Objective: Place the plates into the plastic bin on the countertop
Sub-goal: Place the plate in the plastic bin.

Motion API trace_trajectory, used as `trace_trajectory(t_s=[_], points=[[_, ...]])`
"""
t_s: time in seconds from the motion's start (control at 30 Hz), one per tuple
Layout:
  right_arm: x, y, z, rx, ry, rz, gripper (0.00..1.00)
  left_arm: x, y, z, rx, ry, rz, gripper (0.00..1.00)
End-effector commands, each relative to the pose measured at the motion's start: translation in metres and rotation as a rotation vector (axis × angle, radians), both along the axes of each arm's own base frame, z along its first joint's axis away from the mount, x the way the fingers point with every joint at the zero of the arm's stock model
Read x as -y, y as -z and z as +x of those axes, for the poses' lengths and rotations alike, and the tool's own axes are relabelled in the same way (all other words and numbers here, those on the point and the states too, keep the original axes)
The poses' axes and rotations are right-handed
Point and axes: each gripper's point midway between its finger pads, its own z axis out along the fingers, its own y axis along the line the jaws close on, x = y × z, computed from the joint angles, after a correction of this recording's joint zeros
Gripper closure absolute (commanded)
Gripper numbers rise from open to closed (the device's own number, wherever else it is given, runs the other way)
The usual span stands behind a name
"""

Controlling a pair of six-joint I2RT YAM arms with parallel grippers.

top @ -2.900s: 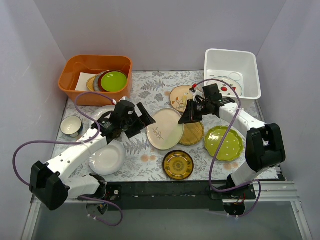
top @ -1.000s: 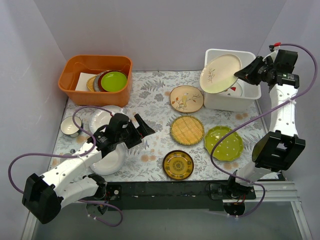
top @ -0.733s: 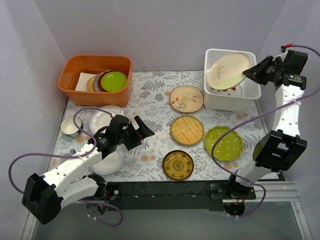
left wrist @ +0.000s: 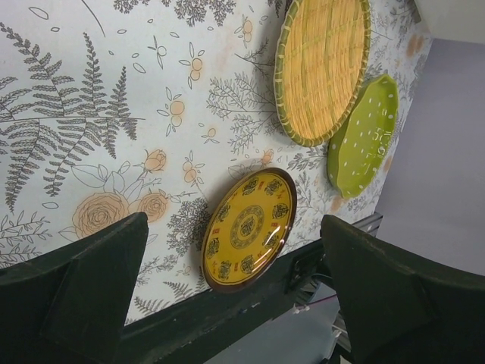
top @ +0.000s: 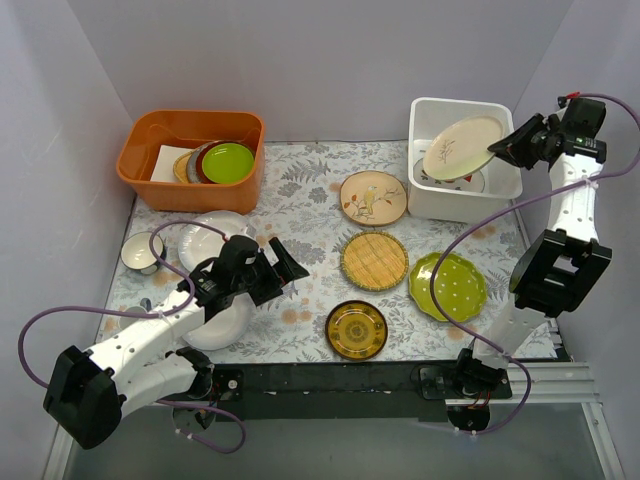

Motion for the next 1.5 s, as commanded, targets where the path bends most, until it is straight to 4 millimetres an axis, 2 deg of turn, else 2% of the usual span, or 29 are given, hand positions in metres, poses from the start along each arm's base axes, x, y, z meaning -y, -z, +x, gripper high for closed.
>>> trace_trajectory(t_s=[0.0,0.27,0.33,0.37,0.43,0.47,0.53,0.6,0.67,0.8,1.0,1.17,1.23,1.3,1.47], points=[[-0.006,-0.037,0.012,0.16,-0.049,0.011,0.99,0.002,0.0,-0.004,0.011,0.017,-0.015,0.02],[-0.01,-0.012,0.013,0.141,-0.048,0.068,0.99,0.002,0.003,-0.004,0.005,0.018,-0.013,0.02],[-0.01,-0.011,0.013,0.158,-0.043,0.069,0.99,0.002,0.003,-0.004,0.005,0.018,-0.013,0.02],[-0.012,0.0,0.011,0.137,-0.035,0.088,0.99,0.002,0.004,-0.004,0.003,0.019,-0.012,0.02],[-0.012,0.002,0.011,0.159,-0.027,0.09,0.99,0.002,0.005,-0.005,0.003,0.02,-0.013,0.02],[-0.013,0.013,0.009,0.138,-0.018,0.107,0.99,0.001,0.007,-0.005,0.001,0.018,-0.01,0.02],[-0.012,0.015,0.009,0.154,-0.011,0.105,0.99,0.001,0.006,-0.006,0.006,0.019,-0.012,0.02],[-0.013,0.027,0.007,0.14,-0.002,0.116,0.99,0.0,0.006,-0.006,0.006,0.019,-0.012,0.02],[-0.013,0.028,0.009,0.164,-0.006,0.121,0.99,0.0,0.008,-0.007,-0.001,0.017,-0.012,0.02],[-0.015,0.047,0.007,0.142,-0.001,0.149,0.99,0.0,0.013,-0.009,-0.015,0.019,-0.017,0.02],[-0.013,0.063,0.005,0.115,0.007,0.131,0.98,0.001,0.017,-0.01,-0.021,0.021,-0.019,0.02],[-0.013,0.074,0.0,0.096,0.011,0.124,0.9,0.001,0.018,-0.01,-0.023,0.02,-0.019,0.02],[-0.014,0.078,-0.001,0.091,0.008,0.127,0.84,0.001,0.017,-0.01,-0.021,0.017,-0.022,0.02],[-0.014,0.085,-0.003,0.076,0.007,0.128,0.76,0.001,0.016,-0.01,-0.02,0.014,-0.027,0.02],[-0.014,0.103,-0.01,0.031,0.001,0.123,0.68,0.002,0.014,-0.009,-0.015,0.014,-0.03,0.02]])
